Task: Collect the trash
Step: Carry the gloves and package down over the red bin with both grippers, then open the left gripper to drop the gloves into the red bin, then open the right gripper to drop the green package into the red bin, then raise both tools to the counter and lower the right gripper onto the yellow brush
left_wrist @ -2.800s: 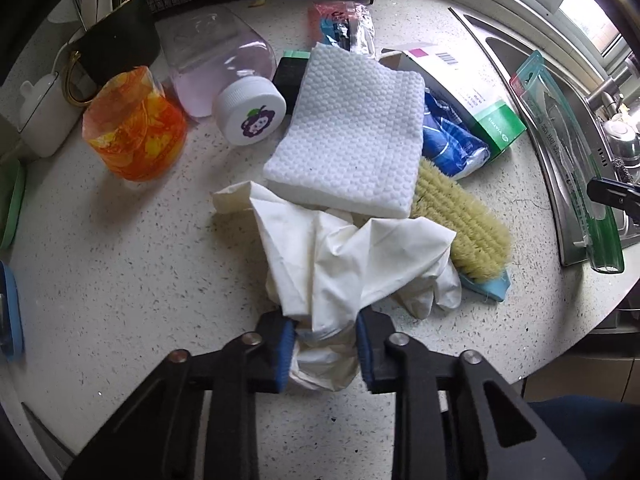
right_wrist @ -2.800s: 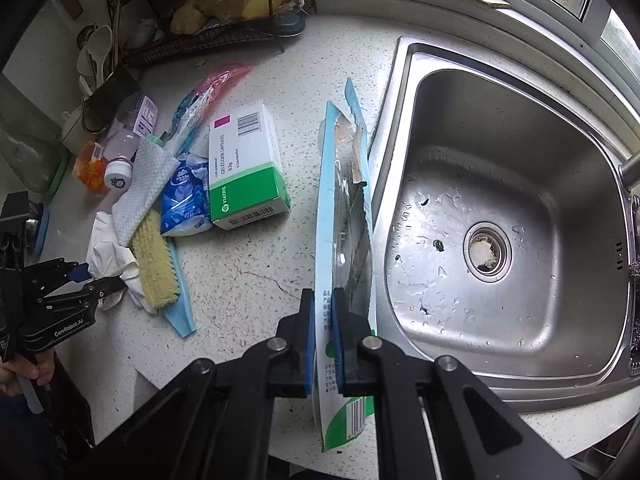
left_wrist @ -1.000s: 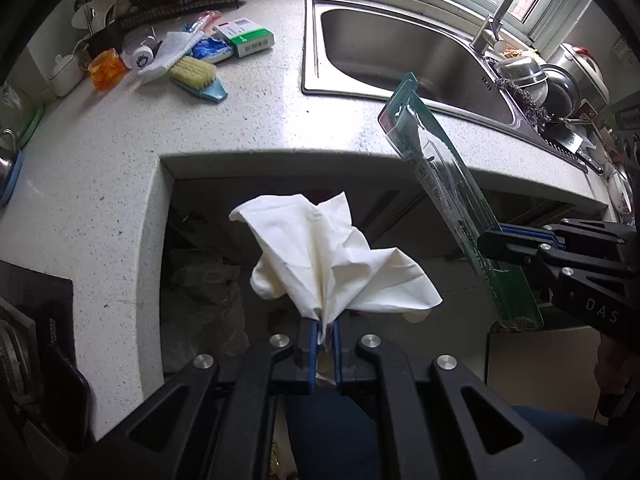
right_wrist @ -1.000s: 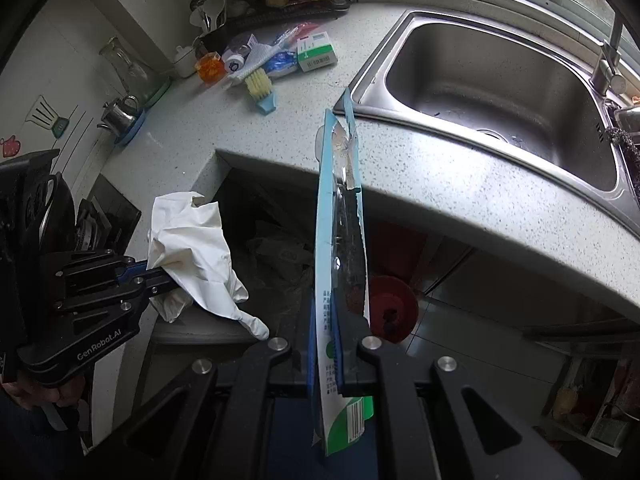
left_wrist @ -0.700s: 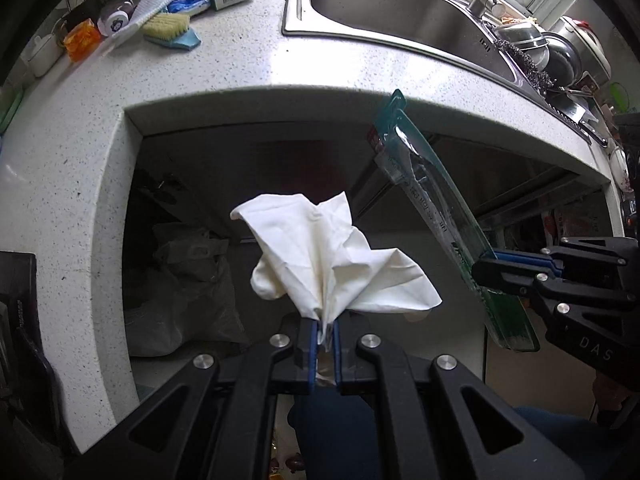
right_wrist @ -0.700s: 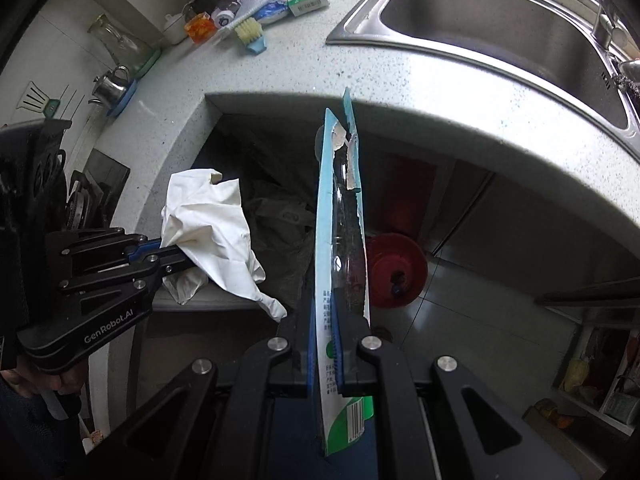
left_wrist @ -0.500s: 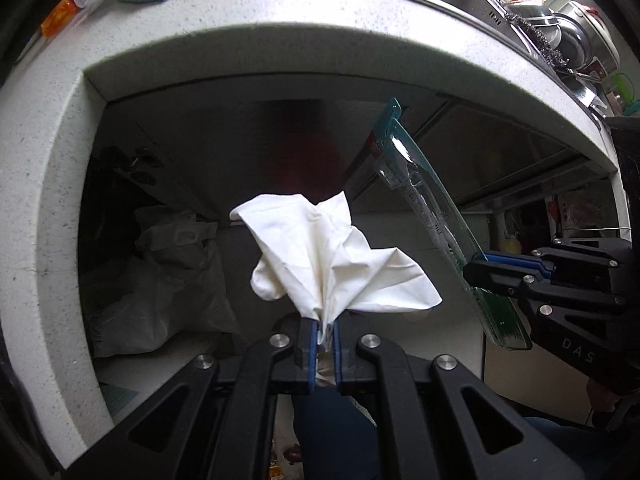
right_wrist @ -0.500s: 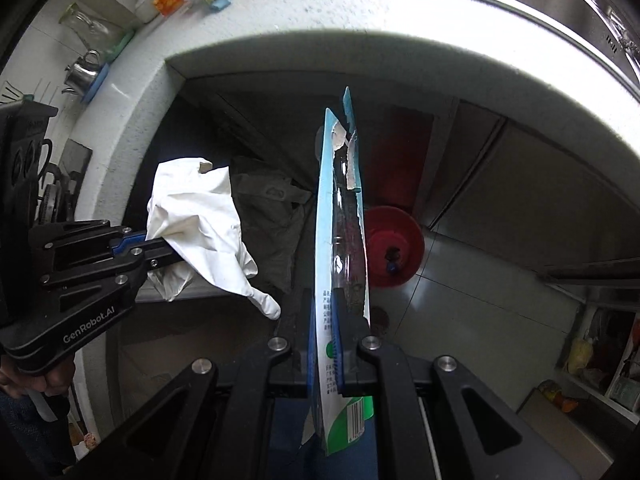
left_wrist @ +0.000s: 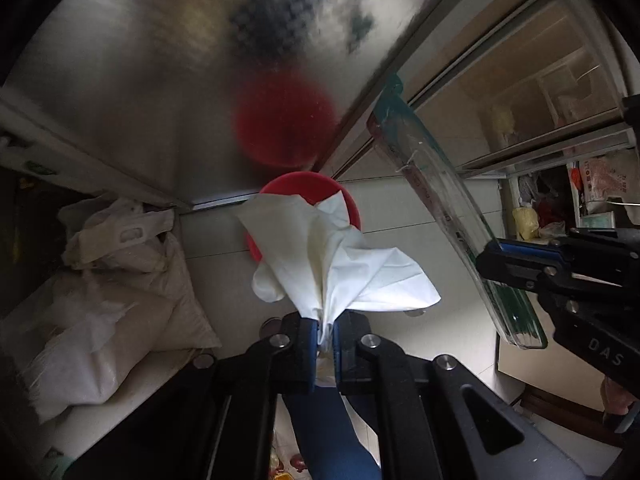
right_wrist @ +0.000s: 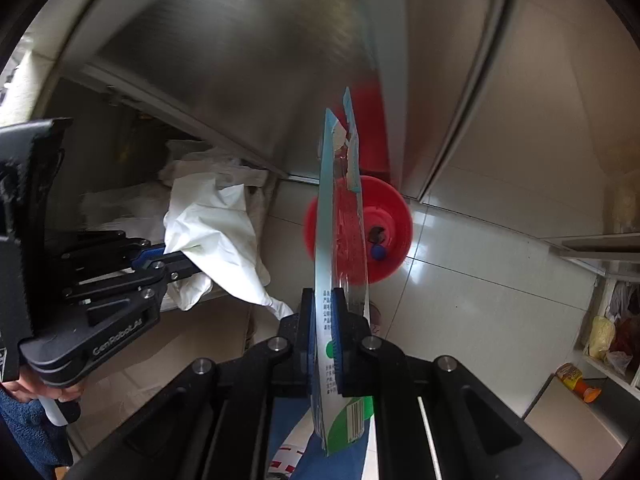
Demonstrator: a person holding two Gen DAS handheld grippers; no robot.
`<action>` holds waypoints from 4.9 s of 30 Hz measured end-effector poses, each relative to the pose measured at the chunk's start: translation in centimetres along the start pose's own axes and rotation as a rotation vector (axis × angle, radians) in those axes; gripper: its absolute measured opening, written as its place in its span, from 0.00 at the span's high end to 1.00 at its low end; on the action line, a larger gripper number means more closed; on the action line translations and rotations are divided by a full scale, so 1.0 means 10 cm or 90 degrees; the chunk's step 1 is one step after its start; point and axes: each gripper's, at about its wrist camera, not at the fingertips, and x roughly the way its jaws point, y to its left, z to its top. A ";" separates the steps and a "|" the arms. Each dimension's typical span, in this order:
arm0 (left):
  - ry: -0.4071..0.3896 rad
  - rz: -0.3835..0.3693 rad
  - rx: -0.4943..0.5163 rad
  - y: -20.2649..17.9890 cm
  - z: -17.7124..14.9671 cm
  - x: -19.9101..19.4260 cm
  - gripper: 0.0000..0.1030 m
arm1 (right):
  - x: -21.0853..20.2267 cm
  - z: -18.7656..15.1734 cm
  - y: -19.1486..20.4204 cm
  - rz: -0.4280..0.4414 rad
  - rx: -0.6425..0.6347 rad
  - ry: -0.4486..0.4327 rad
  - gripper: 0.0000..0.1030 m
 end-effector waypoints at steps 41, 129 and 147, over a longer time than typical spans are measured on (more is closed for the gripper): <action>-0.023 0.062 -0.029 0.47 0.10 0.42 0.00 | 0.69 0.13 -0.15 0.027 0.001 0.075 0.94; -0.237 0.121 -0.205 1.93 0.73 -3.47 0.00 | -2.03 2.07 2.10 -0.009 -0.283 -0.160 0.01; -0.195 0.084 -0.228 2.64 1.01 -3.28 0.00 | -1.35 2.63 2.53 -0.031 -0.311 -0.079 0.23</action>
